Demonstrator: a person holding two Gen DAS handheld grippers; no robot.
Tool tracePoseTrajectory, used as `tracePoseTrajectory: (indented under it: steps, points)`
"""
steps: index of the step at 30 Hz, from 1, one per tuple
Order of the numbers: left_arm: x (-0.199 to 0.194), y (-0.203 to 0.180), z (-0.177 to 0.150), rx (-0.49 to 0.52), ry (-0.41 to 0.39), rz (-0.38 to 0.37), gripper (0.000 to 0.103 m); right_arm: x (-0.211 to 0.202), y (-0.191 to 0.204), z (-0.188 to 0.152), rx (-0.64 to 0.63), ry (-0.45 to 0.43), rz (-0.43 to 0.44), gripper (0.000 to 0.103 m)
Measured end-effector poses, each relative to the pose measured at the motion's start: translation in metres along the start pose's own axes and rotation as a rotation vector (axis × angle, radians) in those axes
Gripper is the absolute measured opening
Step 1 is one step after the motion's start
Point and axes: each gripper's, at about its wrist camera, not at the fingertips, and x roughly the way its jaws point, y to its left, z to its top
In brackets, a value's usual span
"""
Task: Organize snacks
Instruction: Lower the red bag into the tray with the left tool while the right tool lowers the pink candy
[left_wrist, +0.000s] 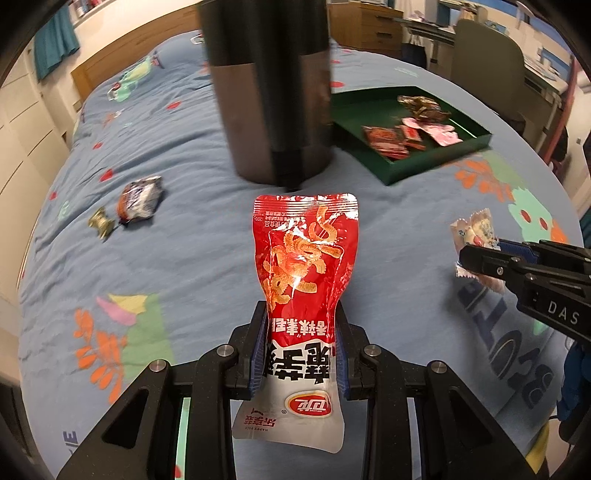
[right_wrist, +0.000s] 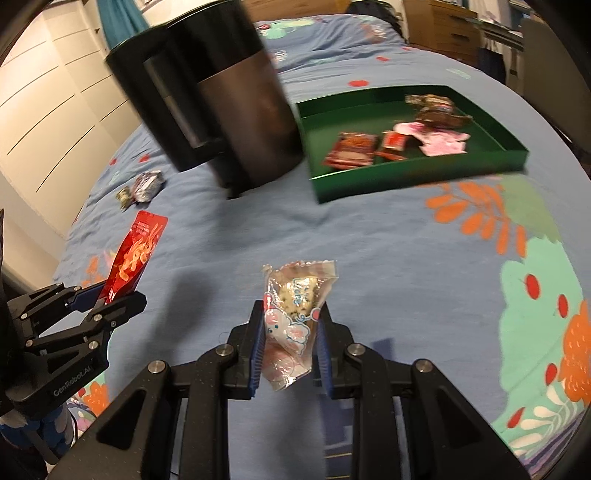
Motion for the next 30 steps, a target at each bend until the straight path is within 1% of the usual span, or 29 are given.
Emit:
tracePoseTrajectory:
  steps: [17,21,25,30]
  points:
    - [0.018,-0.082,0.030,0.123,0.042,-0.027,0.027,-0.020,-0.094,-0.003,0.135,-0.047,-0.041,0.093]
    - [0.023,-0.098,0.036,0.144,0.051,-0.037,0.027,-0.023,-0.115,-0.001,0.170,-0.061,-0.038,0.093]
    - [0.029,-0.111,0.044,0.160,0.056,-0.047,0.027,-0.024,-0.130,0.004,0.174,-0.074,-0.055,0.093]
    - [0.032,-0.121,0.058,0.160,0.043,-0.065,0.027,-0.027,-0.146,0.014,0.181,-0.094,-0.071,0.093]
